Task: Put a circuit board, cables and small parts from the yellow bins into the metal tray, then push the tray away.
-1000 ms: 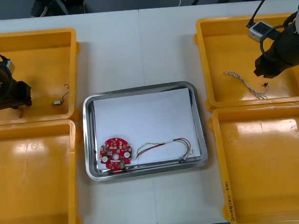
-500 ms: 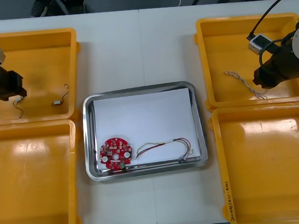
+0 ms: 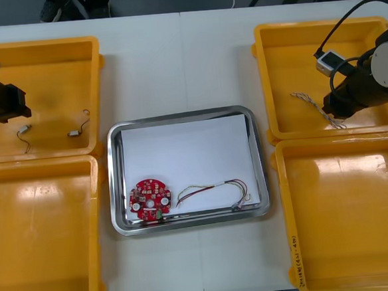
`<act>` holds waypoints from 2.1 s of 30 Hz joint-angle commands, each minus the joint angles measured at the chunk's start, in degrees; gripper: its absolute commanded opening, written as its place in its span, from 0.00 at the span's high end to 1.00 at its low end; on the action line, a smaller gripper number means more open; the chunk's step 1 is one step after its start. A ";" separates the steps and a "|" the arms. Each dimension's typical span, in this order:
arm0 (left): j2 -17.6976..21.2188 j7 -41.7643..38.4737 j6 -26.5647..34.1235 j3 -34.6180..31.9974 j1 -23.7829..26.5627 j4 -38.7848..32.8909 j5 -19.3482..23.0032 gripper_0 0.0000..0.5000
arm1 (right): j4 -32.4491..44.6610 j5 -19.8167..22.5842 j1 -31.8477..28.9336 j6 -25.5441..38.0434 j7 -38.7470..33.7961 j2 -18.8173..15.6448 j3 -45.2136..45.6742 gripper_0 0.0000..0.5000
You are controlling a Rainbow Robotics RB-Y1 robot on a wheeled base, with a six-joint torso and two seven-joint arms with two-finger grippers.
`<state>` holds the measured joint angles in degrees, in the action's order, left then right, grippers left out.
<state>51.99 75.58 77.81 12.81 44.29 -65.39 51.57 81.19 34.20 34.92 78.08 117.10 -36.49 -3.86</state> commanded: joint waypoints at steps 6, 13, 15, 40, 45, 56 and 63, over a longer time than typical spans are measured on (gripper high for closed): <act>2.59 5.81 -4.43 4.07 1.68 2.29 0.11 0.00 | 0.02 1.39 -0.03 -1.09 0.85 -0.52 -3.08 0.00; 2.59 5.81 -5.30 5.56 1.68 3.08 0.28 0.00 | -0.24 1.83 -0.12 -1.44 0.41 -0.08 -4.23 0.00; 2.32 5.90 -5.83 5.91 1.68 3.43 0.28 0.00 | -0.94 2.01 -0.12 -1.62 0.50 0.10 -4.31 0.00; -0.84 6.07 -7.59 5.65 2.20 6.07 0.72 0.00 | -3.23 3.15 -0.12 -4.96 0.23 0.36 -5.90 0.81; -0.84 5.63 -7.41 5.38 2.47 5.71 0.90 0.00 | -3.32 3.15 -0.12 -4.96 -0.29 0.36 -5.90 1.00; -1.10 5.37 -5.66 4.94 2.56 4.57 0.99 0.00 | -3.23 4.20 0.23 -4.08 -0.47 -0.69 -4.93 1.00; -1.89 5.37 -5.74 6.09 2.56 5.10 0.99 0.00 | -2.70 5.61 2.70 2.25 -0.12 -1.66 -1.59 1.00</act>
<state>51.27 75.62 71.73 18.41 44.29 -59.31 52.09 78.21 38.84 35.68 78.24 117.15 -36.50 -7.99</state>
